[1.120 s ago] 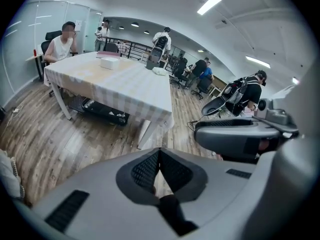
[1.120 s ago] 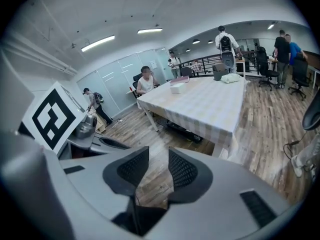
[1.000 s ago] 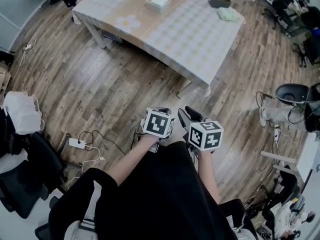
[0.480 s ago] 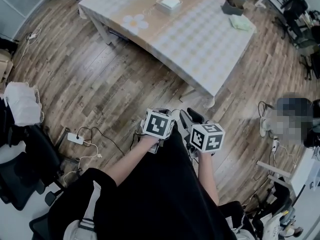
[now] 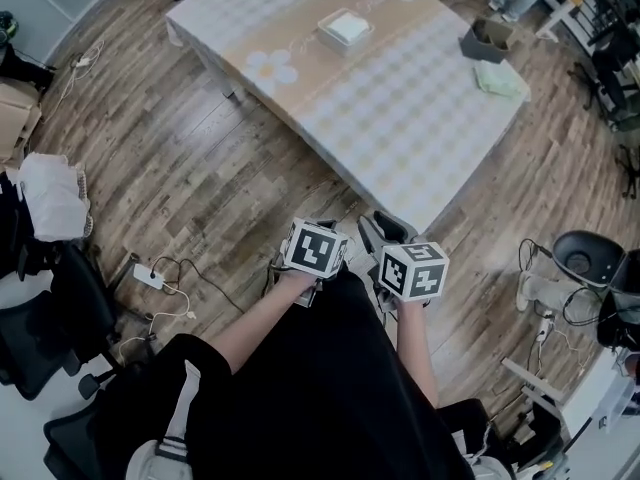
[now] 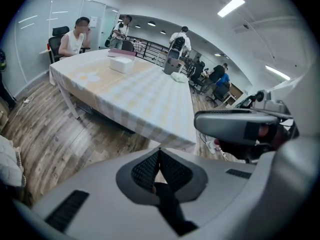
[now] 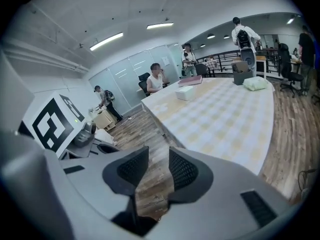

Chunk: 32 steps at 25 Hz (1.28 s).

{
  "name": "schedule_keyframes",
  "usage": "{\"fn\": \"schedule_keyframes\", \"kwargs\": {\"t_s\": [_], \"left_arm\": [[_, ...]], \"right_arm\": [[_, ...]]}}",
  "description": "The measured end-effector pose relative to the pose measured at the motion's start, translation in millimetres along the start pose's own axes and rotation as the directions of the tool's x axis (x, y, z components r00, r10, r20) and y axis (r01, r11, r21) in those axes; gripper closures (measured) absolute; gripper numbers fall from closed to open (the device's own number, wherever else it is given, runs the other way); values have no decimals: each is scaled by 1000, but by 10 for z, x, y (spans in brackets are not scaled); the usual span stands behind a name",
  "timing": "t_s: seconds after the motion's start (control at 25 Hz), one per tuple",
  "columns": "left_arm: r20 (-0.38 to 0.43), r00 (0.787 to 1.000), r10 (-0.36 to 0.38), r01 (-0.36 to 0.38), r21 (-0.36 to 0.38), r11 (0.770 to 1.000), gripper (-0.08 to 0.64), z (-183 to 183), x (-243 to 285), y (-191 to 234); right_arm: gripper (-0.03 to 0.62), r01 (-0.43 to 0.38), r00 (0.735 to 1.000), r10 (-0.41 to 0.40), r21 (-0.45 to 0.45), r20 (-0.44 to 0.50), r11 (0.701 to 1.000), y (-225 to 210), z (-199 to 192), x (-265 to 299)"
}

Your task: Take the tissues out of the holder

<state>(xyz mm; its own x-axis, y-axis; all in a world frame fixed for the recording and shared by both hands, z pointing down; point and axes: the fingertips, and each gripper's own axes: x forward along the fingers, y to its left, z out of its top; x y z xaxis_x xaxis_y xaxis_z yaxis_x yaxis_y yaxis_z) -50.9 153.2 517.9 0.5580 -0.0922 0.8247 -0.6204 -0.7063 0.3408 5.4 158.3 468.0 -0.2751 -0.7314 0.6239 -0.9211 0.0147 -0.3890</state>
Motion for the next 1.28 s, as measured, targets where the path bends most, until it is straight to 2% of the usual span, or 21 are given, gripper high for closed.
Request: {"fn": "schedule_keyframes", "kwargs": {"t_s": [0.32, 0.6, 0.76, 1.12, 1.28], "left_arm": [[18, 998, 59, -57, -78, 995, 552, 502, 187, 15], [31, 995, 96, -91, -135, 987, 552, 773, 274, 125], [37, 991, 130, -123, -143, 982, 552, 919, 314, 265], [56, 994, 94, -84, -161, 983, 552, 1264, 561, 294], [51, 996, 77, -67, -170, 983, 552, 1537, 585, 585]], "right_arm": [[456, -99, 995, 99, -43, -5, 994, -342, 547, 167], [449, -133, 991, 130, -71, -42, 989, -482, 735, 344], [449, -144, 989, 139, -90, -60, 986, -546, 860, 475], [417, -136, 989, 126, -125, -79, 983, -783, 1108, 676], [407, -125, 989, 113, -131, -95, 983, -753, 1419, 985]]}}
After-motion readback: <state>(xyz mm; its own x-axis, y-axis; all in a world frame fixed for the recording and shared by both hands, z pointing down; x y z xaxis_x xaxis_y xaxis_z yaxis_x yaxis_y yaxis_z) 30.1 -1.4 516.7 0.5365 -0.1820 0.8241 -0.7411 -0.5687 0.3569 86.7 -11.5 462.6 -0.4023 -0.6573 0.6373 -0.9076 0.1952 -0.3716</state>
